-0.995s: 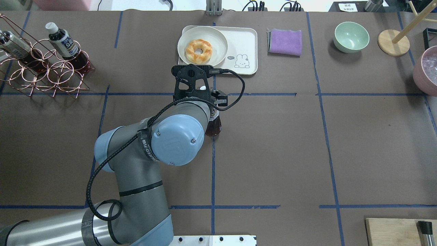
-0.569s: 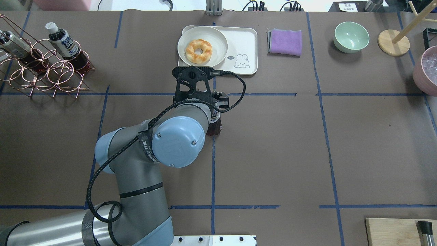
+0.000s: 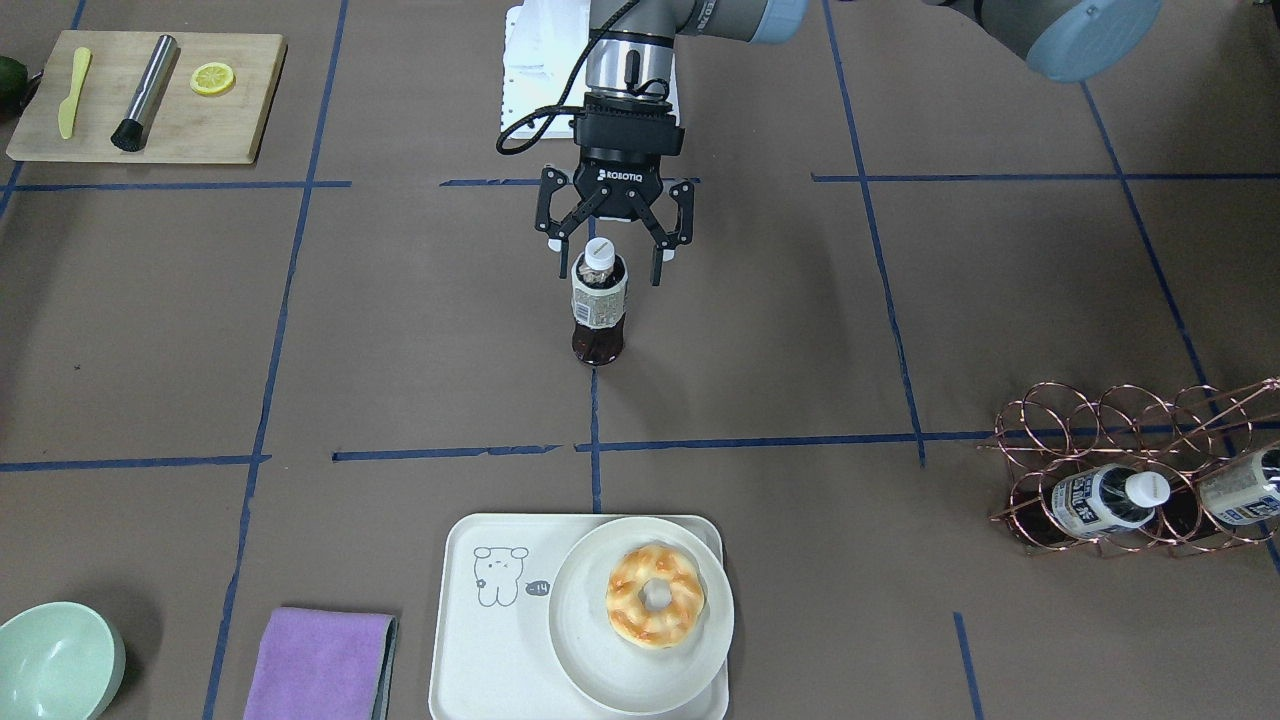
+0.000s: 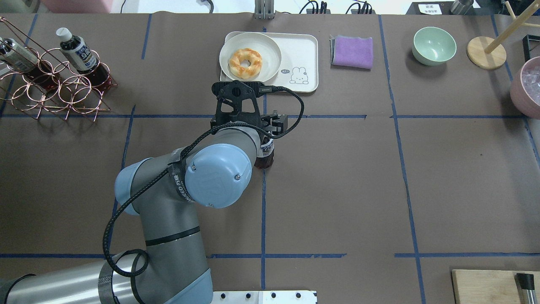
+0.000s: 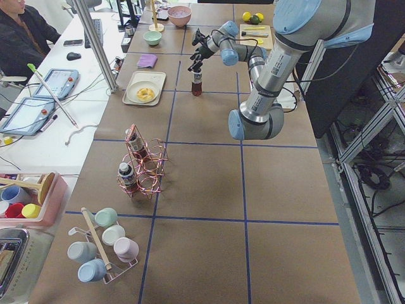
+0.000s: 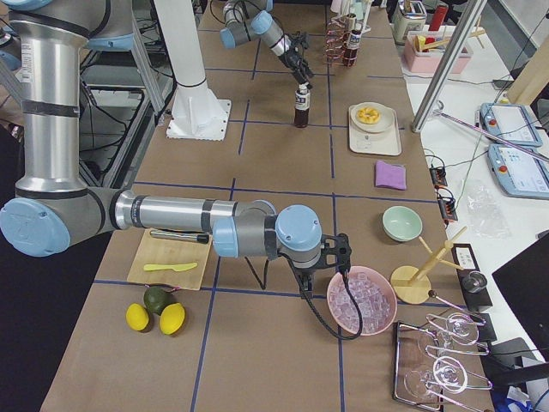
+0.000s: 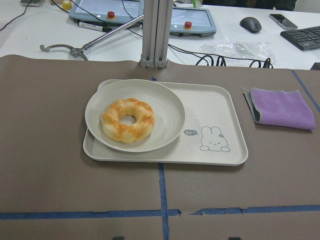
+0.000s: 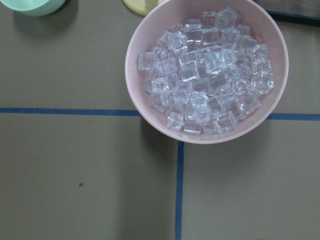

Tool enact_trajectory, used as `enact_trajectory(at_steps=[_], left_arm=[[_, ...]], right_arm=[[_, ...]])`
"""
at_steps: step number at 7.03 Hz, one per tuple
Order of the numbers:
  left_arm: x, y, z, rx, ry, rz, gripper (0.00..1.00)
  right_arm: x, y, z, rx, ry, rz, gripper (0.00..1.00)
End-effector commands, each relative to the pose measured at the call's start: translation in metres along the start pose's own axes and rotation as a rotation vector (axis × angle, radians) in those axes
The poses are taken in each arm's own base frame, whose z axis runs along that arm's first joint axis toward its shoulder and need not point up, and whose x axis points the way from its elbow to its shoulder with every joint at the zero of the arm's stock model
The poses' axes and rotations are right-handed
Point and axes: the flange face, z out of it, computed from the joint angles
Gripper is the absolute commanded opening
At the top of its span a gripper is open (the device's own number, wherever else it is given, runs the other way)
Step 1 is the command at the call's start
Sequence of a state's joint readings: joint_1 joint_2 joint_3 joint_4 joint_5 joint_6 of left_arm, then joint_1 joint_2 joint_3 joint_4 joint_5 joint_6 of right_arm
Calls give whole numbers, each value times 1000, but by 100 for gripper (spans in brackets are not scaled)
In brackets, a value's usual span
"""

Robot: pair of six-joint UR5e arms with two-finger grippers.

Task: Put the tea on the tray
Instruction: 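Open the left gripper and withdraw it toward the rack while the right arm starts reaching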

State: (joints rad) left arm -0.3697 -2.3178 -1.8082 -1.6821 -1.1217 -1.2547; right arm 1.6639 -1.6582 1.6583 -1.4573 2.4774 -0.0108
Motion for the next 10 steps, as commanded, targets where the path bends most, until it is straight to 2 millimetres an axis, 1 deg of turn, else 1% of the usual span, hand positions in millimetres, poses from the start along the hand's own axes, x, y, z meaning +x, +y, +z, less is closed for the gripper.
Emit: enact_trajectory(at_steps=[1, 2, 3, 4, 5, 6, 7, 8, 9, 10], left_arm=[[0, -9, -16, 9, 39, -24, 100], [-14, -17, -37, 17, 68, -33, 100], [-35, -14, -42, 14, 59, -23, 100], [-46, -15, -43, 16, 47, -15, 100], [-65, -20, -54, -8, 31, 18, 100], [-101, -37, -66, -74, -9, 49, 100], [-141, -40, -74, -110, -30, 98, 100], [-175, -32, -84, -124, -57, 129, 100], [-201, -31, -91, -150, -76, 164, 100], [-231, -45, -92, -219, -84, 159, 100]], right_arm=[[-6, -3, -5, 12, 0, -14, 100], [-17, -8, -13, 27, -1, -37, 100], [-35, -25, -26, 51, -3, -66, 100], [-51, -40, -29, 58, -6, -69, 100], [-79, -57, -34, 72, -15, -59, 100], [-119, -62, -34, 73, -22, -60, 100], [-164, -75, -42, 92, -38, -54, 100], [-204, -74, -39, 93, -40, -40, 100], [-242, -84, -40, 110, -32, -36, 100], [-272, -96, -45, 107, -41, -23, 100]])
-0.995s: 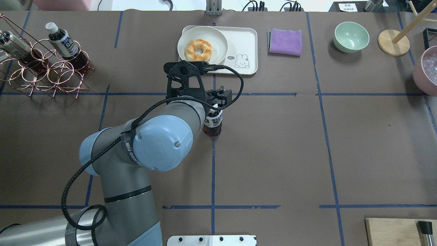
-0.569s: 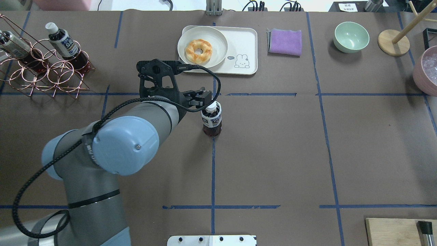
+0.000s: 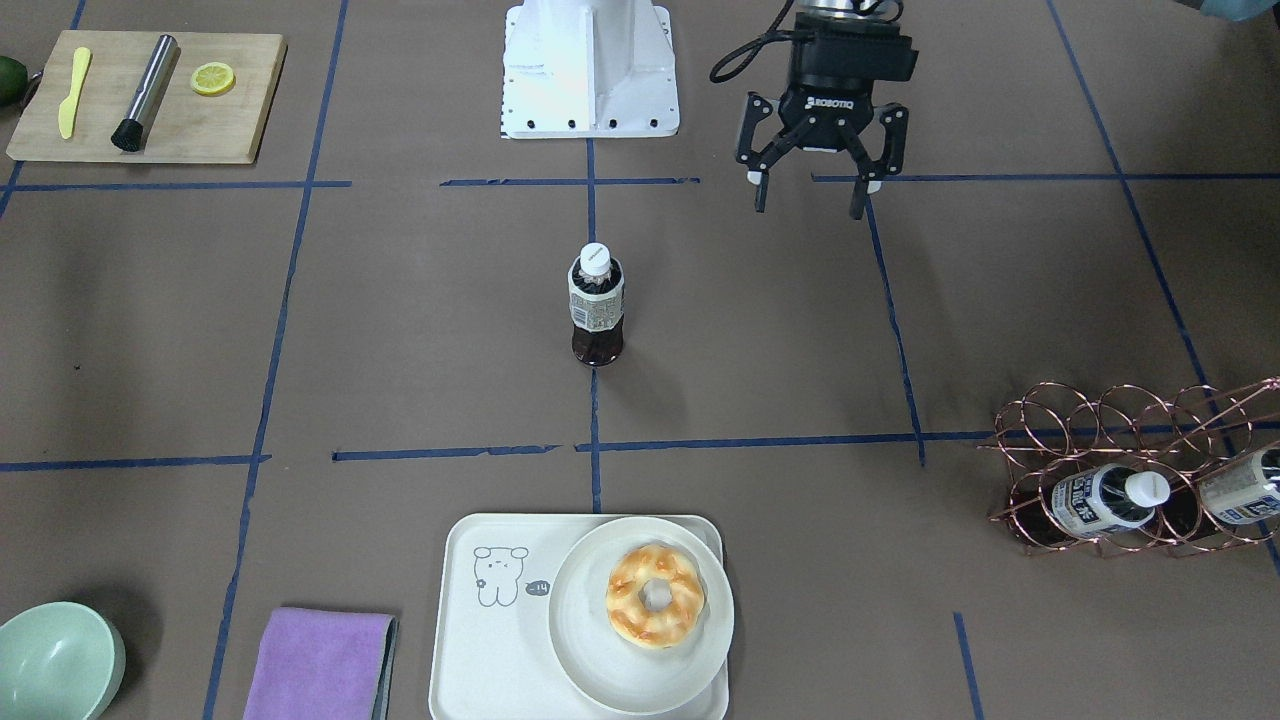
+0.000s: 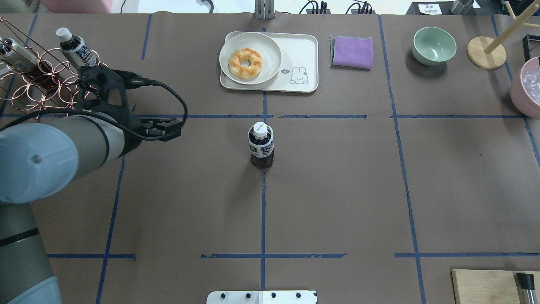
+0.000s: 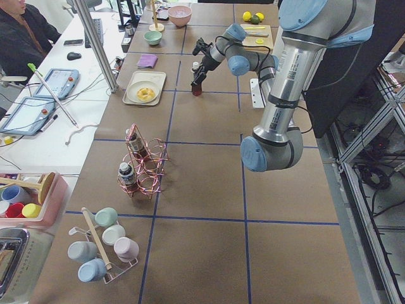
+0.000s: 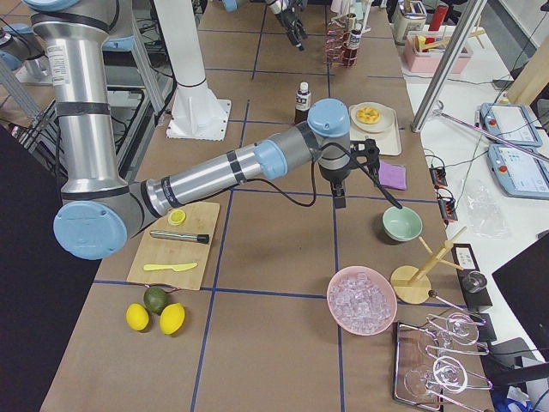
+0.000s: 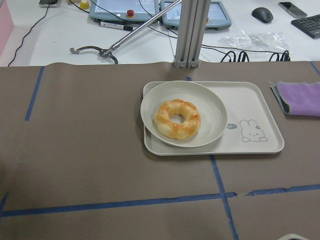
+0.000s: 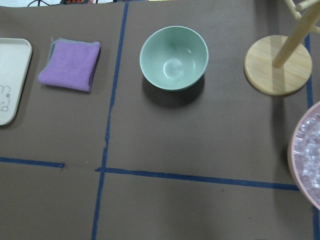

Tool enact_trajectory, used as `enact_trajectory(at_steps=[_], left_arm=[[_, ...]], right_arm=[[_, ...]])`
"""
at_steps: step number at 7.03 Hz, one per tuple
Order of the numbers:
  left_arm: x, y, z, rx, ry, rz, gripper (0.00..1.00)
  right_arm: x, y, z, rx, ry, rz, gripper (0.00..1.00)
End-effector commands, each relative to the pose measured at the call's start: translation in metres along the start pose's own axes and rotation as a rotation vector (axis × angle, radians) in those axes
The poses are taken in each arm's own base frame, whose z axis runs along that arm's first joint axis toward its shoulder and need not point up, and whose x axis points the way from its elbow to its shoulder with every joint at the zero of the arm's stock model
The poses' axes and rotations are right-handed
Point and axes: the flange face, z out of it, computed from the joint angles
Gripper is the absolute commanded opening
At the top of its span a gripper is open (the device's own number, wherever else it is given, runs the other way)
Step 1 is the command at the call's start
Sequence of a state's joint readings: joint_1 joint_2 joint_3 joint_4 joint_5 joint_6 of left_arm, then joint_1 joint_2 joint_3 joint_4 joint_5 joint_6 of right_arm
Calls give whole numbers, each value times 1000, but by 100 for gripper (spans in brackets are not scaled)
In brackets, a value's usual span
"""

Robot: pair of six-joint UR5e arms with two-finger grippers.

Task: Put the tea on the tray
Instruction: 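Open the left gripper and withdraw it toward the rack while the right arm starts reaching, then lower the right gripper over the white cap of the standing bottle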

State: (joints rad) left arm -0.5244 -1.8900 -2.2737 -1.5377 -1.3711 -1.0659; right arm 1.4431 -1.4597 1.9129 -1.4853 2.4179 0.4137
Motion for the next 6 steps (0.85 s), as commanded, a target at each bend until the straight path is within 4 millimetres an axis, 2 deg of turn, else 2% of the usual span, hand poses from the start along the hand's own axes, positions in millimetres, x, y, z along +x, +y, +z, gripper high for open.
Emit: enact_trajectory(at_steps=[1, 2, 3, 4, 5, 6], left_arm=[[-80, -19, -3, -133, -27, 32, 100], [-129, -23, 1, -194, -73, 86, 100], [-168, -24, 2, -243, -98, 112, 100], [-205, -21, 1, -296, -112, 131, 100], [-253, -24, 3, -338, -146, 189, 100], [-298, -34, 12, -393, -132, 190, 100]], right_arm=[[-76, -27, -9, 14, -5, -3, 100], [-118, -30, -9, 9, 4, 41, 100], [-167, -37, -8, 10, -25, 117, 100], [-215, -33, -1, 13, -46, 159, 100], [-262, -29, 4, 14, -73, 196, 100], [-299, -22, 13, 19, -84, 196, 100]])
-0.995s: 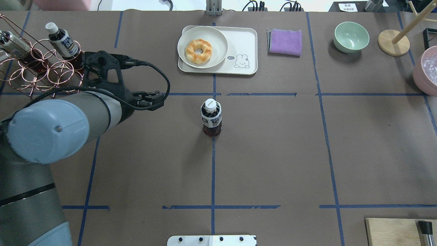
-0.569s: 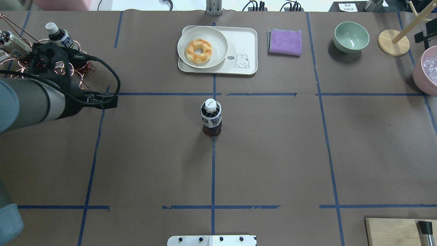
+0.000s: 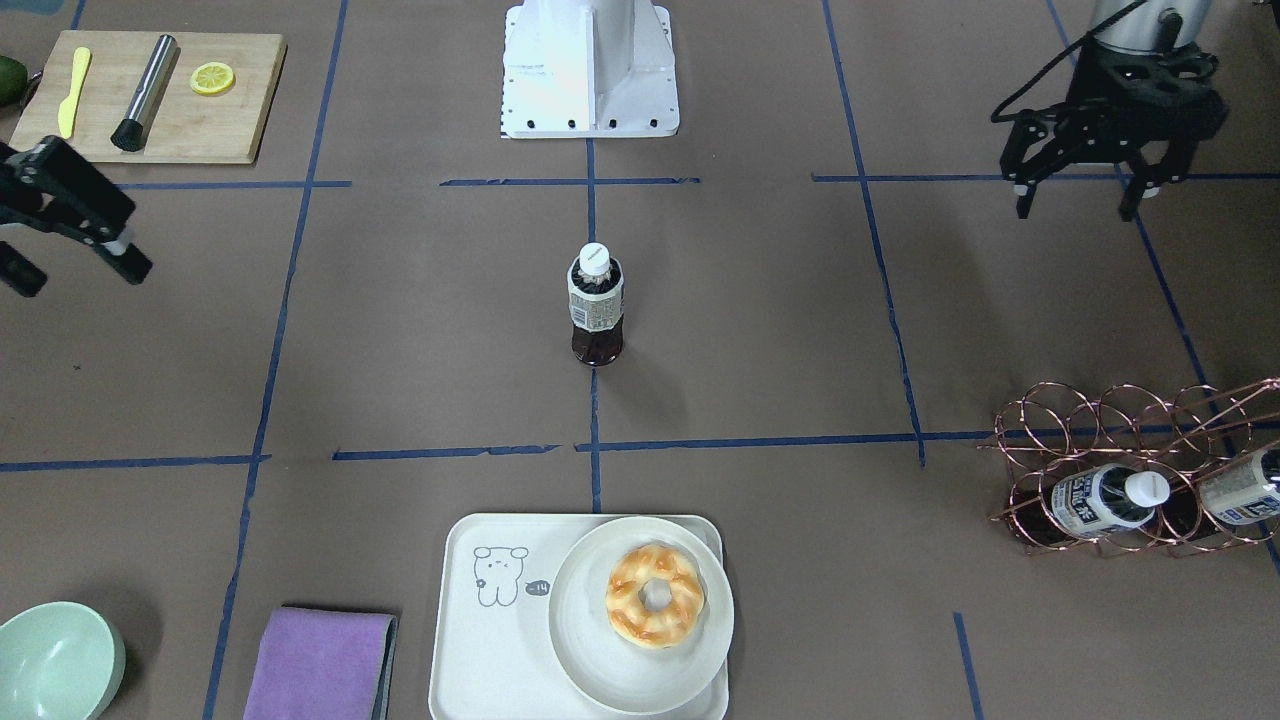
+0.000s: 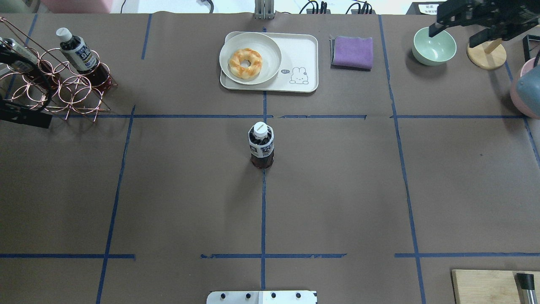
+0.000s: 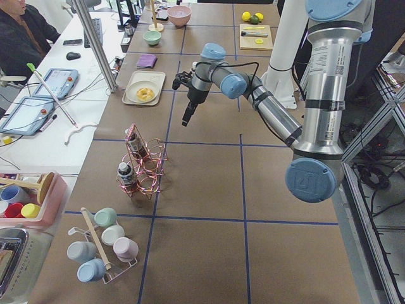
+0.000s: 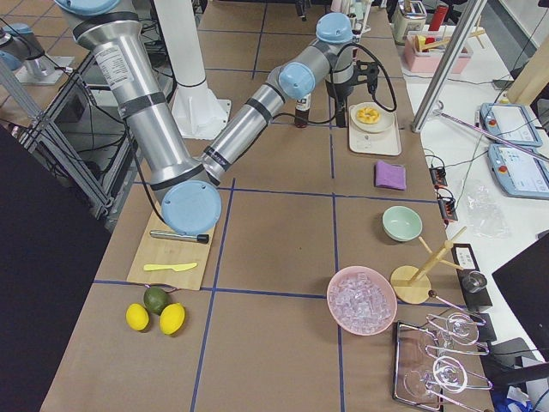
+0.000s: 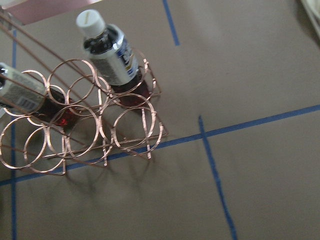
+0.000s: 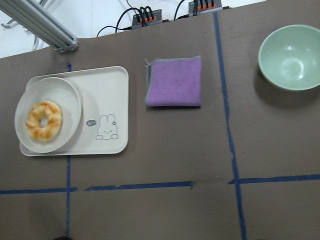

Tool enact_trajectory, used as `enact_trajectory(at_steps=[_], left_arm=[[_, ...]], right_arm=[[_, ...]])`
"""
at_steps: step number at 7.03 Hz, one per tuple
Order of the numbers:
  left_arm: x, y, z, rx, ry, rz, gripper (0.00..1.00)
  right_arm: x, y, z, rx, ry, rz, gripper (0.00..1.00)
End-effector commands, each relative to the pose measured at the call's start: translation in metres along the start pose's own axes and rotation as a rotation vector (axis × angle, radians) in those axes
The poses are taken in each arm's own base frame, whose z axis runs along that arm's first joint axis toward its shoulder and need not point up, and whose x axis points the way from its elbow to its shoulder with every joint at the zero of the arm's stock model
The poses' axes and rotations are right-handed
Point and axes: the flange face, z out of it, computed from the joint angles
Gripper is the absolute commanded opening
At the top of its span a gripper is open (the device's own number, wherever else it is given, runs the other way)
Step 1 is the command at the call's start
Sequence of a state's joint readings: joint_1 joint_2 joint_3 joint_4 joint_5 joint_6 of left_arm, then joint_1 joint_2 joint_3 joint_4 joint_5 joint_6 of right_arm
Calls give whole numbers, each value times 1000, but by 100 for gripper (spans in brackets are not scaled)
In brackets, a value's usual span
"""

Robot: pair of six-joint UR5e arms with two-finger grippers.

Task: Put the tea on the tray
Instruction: 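Lower the right gripper over the white cap of the standing bottle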

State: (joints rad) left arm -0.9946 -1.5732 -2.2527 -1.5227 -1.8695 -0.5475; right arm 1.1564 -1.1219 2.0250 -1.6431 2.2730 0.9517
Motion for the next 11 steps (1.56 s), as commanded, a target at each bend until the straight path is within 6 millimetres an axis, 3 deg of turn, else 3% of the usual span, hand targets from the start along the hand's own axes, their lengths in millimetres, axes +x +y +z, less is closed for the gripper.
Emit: enact_trajectory(at_steps=[1, 3, 4, 5, 6, 7, 8, 9, 11], left_arm=[[-111, -3, 28, -109, 12, 50, 100], [-240, 11, 54, -176, 58, 92, 100], [-275, 21, 63, -188, 79, 96, 100], [-291, 30, 73, -210, 91, 115, 100], [-315, 39, 79, -225, 89, 126, 100], [-334, 50, 93, -257, 94, 106, 100], [-337, 52, 95, -262, 94, 98, 100], [-338, 53, 95, -262, 94, 96, 100], [-347, 58, 99, -270, 96, 78, 100]], right_arm=[[-76, 34, 22, -14, -30, 23, 100], [-157, 74, 39, -69, 22, -16, 100], [-187, 97, 48, -82, 43, -4, 100], [-212, 123, 63, -72, 52, -3, 100], [-245, 151, 91, -68, 76, -27, 100], [-282, 159, 118, -54, 110, -34, 100], [-305, 179, 137, -77, 126, -50, 100], [-307, 190, 148, -69, 143, -77, 100], [-305, 184, 168, -55, 187, -92, 100]])
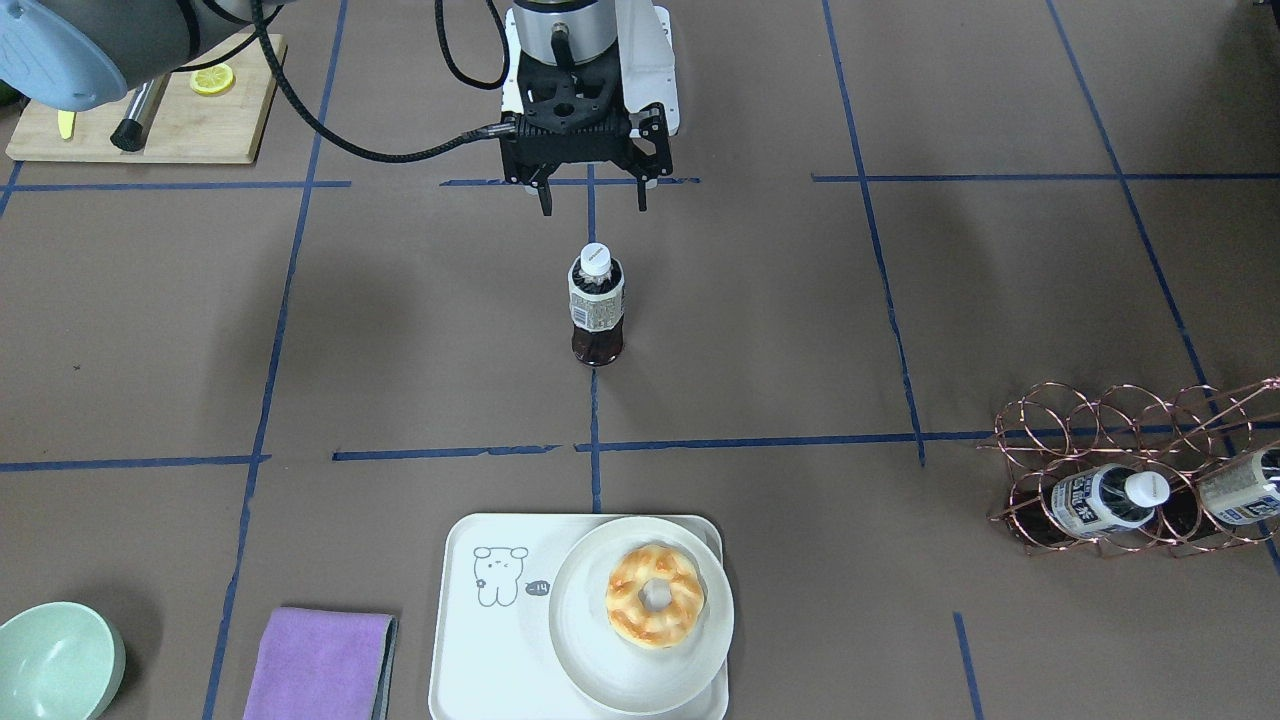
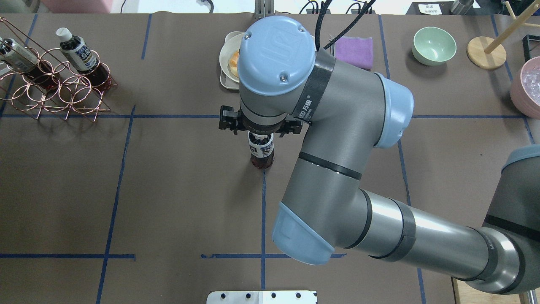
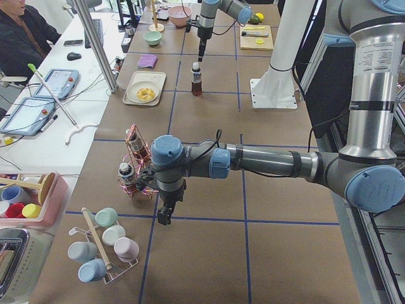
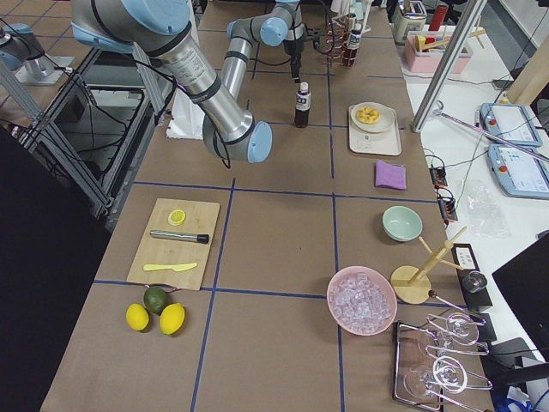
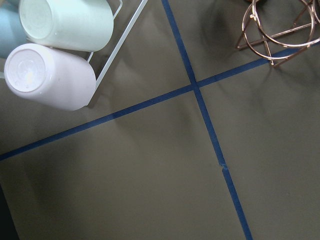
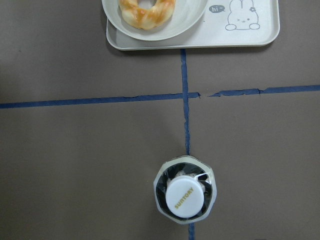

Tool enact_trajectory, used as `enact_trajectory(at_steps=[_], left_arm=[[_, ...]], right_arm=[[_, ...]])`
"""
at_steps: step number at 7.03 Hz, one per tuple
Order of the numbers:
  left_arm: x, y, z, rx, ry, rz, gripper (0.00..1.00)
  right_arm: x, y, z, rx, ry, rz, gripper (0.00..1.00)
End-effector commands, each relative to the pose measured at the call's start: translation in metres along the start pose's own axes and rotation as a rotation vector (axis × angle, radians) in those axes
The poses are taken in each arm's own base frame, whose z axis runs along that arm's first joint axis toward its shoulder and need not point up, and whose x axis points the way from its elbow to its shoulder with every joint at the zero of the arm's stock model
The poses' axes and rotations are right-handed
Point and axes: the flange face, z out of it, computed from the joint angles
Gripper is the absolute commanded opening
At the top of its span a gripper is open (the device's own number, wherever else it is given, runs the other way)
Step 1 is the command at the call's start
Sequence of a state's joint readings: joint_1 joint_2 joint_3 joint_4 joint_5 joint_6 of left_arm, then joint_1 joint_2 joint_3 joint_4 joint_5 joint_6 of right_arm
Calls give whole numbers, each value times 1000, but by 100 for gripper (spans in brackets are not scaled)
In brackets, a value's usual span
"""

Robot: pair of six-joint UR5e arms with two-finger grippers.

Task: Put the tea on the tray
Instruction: 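Lower the right gripper over the white cap of the standing bottle, then close the right gripper on the bottle and lift it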

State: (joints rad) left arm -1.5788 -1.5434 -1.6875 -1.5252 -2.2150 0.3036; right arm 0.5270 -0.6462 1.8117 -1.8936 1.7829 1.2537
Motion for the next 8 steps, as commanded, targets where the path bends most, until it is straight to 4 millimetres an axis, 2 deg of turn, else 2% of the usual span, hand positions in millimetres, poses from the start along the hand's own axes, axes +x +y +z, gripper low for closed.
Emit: enact_trajectory(at_steps=[1, 3, 4, 5, 8], left_arm=[[-5, 4, 3, -3, 2, -10, 100], [-7, 4, 1, 1, 1, -13, 100], [-8, 6, 1, 3, 3, -15, 100], [-5, 5, 1, 9, 22, -13, 100], [-6, 5, 0, 13, 21, -11, 100]], right_arm=[[-3, -7, 23, 18, 57, -39, 99], [-5, -13, 35, 29, 82, -63, 99], [-24, -20, 37, 27, 95, -68, 98], [-30, -23, 42, 24, 105, -69, 95], [-25, -22, 44, 15, 108, -82, 90]])
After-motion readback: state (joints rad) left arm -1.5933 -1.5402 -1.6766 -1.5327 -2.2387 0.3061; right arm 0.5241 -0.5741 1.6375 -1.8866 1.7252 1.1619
